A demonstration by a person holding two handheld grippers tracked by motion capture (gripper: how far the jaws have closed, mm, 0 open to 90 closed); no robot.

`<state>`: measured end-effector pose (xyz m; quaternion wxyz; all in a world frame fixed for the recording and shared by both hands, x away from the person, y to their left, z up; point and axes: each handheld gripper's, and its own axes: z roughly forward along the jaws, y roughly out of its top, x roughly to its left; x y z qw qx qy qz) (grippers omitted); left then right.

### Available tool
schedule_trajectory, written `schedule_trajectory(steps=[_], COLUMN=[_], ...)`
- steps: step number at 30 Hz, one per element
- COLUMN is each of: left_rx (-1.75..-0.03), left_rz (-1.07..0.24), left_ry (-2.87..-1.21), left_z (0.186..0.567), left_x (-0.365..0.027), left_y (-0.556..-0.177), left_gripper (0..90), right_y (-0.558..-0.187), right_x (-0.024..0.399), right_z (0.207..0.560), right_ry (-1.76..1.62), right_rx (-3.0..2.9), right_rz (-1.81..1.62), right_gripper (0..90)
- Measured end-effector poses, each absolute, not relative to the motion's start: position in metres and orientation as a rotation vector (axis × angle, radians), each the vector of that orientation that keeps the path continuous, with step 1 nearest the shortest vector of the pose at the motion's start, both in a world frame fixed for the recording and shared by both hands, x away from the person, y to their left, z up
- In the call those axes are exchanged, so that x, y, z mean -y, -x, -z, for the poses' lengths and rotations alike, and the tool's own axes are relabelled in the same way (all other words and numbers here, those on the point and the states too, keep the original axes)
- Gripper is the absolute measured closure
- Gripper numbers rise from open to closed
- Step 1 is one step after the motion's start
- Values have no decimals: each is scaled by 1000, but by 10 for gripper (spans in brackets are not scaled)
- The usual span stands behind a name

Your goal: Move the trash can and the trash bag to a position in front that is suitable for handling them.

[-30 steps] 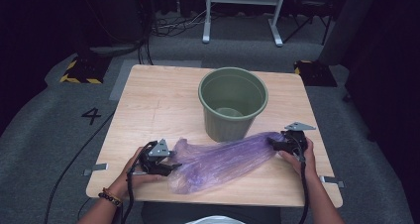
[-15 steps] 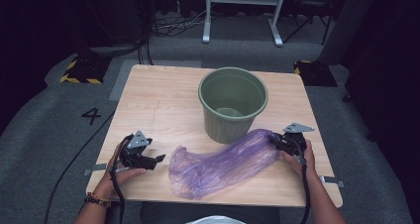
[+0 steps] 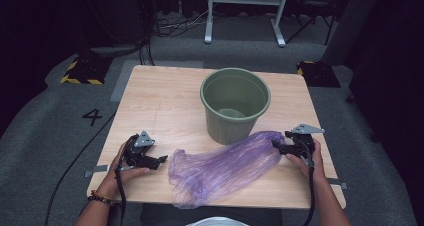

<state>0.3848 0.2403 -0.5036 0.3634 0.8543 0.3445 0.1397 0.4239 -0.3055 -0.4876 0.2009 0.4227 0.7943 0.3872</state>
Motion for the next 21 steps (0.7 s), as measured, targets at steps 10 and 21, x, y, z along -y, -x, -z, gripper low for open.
schedule_trajectory(steps=[10,21], left_rx=[-889,-883], left_rz=[-354,-352], left_ry=[-2202,-2205], left_z=[504,504], left_x=[-238,-238], left_y=[-387,-389], left_gripper=[152,150], right_y=[-423,-419], right_x=[319,312], right_z=[498,491], right_ry=[-1222,-1126], right_rx=[-2287,-2240], right_rz=[-1099,-1171], right_gripper=[614,856])
